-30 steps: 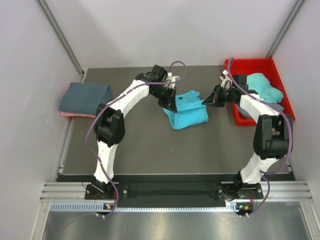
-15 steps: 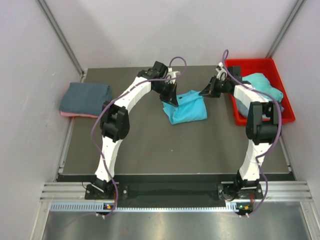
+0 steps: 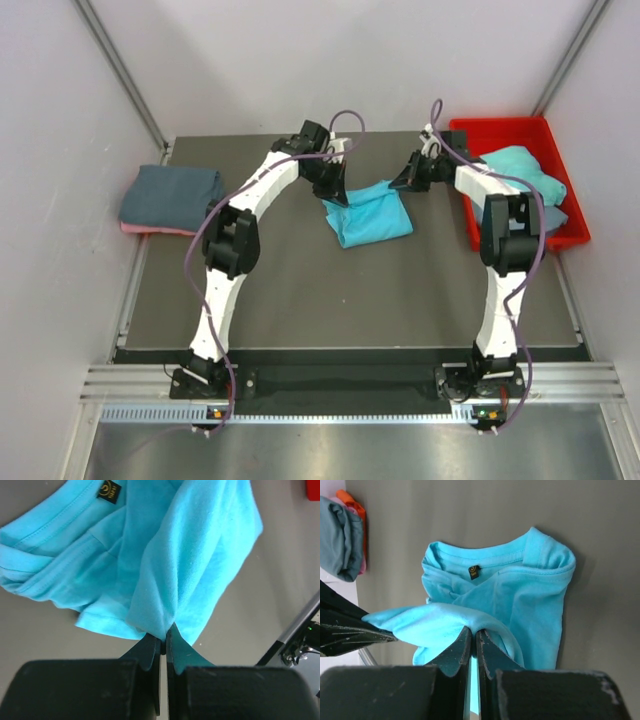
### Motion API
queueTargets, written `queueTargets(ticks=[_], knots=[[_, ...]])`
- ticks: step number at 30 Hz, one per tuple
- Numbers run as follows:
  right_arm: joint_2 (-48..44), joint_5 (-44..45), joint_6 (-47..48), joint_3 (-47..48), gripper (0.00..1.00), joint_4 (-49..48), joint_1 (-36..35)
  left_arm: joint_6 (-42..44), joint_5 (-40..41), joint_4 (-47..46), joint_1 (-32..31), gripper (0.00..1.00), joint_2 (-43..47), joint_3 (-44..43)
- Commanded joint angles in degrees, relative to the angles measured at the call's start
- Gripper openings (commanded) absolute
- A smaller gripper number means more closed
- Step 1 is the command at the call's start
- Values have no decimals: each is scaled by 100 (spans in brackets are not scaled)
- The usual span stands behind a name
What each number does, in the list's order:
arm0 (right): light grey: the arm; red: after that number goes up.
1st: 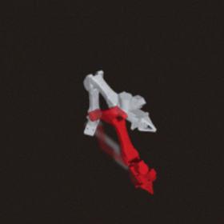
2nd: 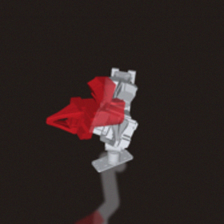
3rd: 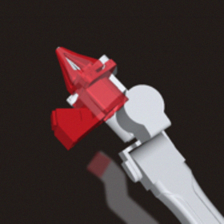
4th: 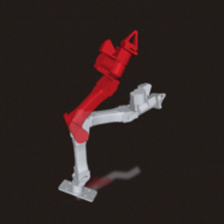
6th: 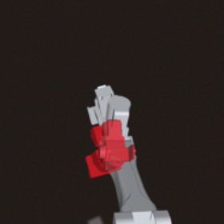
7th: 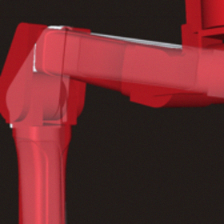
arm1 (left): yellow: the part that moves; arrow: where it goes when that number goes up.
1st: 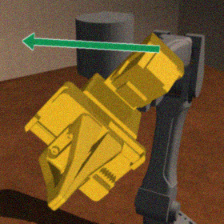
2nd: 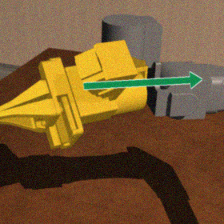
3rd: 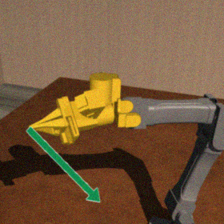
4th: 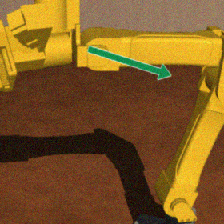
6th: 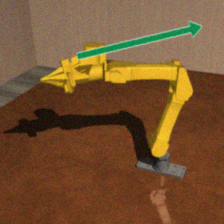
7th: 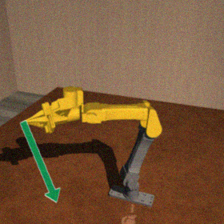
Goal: Fold and stack the t-shirts
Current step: Fold the tshirt
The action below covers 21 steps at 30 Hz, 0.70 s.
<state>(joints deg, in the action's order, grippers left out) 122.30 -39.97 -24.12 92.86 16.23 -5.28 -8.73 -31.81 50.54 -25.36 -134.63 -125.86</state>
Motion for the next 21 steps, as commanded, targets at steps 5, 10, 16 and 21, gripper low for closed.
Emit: queueTargets(ticks=[5,10,16,21], knots=[[355,191,65,654,0,-383,-70,65,368,-185,32,0,-362,-474],[558,235,65,935,0,-480,-157,-41,1009,-247,32,0,-424,-571],[506,208,56,840,2,-550,-246,-76,1554,-299,14,2,-310,-685],[120,402,451,874,56,-454,-219,64,2451,-308,14,50,-3,-1027]])
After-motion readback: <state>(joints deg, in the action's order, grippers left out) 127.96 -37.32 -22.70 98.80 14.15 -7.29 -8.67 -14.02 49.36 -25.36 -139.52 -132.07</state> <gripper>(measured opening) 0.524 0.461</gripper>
